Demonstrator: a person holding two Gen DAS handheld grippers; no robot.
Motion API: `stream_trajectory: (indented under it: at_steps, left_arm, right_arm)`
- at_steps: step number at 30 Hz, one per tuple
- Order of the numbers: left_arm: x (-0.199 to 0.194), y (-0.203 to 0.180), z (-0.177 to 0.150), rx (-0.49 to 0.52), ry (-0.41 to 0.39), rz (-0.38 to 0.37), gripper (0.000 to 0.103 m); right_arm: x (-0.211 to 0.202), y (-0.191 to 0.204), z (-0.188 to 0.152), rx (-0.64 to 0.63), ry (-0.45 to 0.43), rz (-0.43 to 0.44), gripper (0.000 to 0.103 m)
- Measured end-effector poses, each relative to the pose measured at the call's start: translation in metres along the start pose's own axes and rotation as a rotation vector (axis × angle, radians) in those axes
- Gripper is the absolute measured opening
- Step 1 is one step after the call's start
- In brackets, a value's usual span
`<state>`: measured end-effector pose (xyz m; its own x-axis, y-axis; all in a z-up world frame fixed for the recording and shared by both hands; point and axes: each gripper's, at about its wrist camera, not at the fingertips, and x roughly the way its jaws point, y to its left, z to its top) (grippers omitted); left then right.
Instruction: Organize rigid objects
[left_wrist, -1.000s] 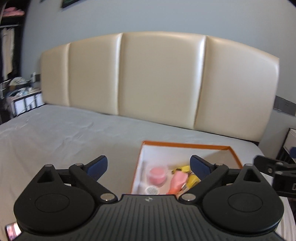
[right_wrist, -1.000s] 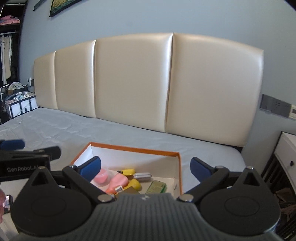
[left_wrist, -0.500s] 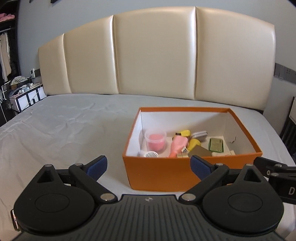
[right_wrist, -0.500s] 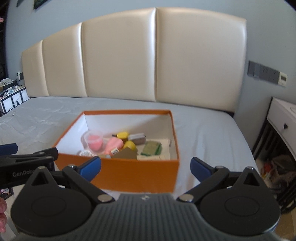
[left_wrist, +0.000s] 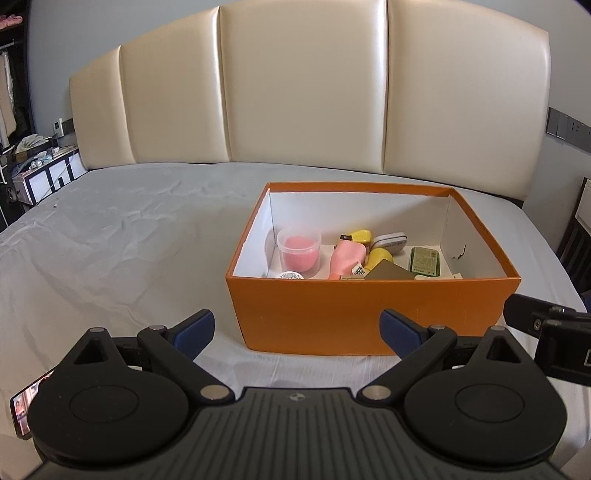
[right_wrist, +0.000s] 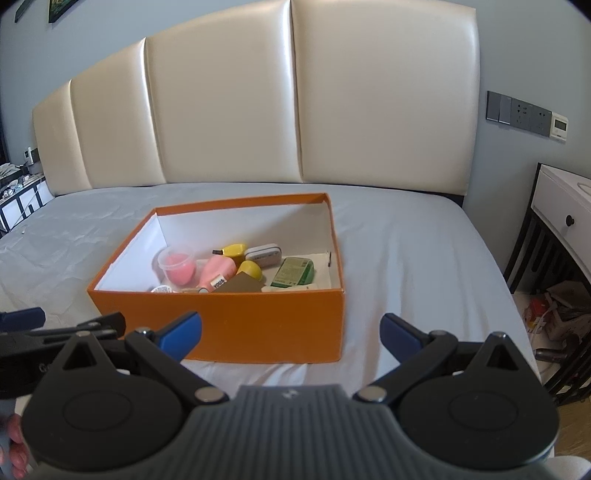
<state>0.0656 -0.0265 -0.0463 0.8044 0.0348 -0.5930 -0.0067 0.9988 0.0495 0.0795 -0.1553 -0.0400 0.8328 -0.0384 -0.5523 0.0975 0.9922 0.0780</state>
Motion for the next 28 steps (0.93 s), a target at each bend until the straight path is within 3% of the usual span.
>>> stream_trajectory:
  at_steps: [28]
  left_arm:
    - [0.0011, 0.0001, -0.0005, 0.002, -0.001, -0.011, 0.103]
  right_arm:
    - [0.0060, 0.0078, 0.0001, -0.023, 0.013, 0.000, 0.101]
